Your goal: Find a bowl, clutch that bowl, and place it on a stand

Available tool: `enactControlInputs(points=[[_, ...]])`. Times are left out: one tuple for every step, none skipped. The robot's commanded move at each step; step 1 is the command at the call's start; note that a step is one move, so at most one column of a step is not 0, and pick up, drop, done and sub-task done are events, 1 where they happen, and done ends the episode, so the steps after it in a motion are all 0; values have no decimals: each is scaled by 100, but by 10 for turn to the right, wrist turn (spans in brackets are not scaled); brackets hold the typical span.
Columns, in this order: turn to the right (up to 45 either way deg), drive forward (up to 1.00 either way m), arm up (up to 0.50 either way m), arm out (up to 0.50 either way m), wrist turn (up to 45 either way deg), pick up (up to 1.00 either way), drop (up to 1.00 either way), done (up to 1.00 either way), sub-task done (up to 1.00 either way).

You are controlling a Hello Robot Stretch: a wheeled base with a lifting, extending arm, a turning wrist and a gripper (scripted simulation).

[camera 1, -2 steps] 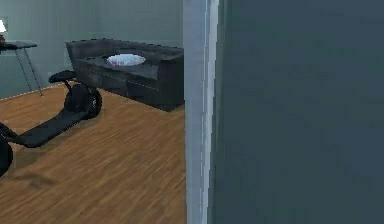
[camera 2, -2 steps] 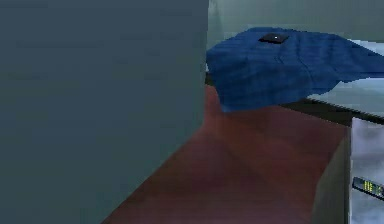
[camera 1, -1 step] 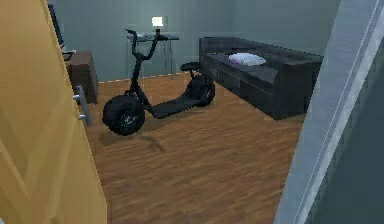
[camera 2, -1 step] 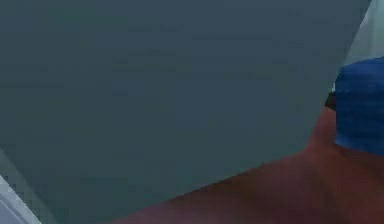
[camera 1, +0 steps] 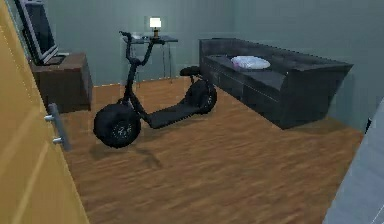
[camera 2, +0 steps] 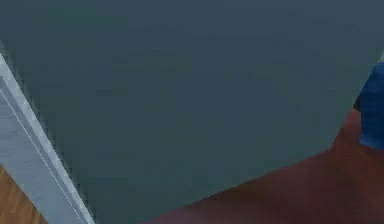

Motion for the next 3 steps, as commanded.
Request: enactControlInputs(points=[[-150, 0, 0, 0, 0, 0, 0, 0, 0], [0, 100, 0, 0, 0, 0, 0, 0, 0], [-120, 0, 0, 0, 0, 0, 0, 0, 0]])
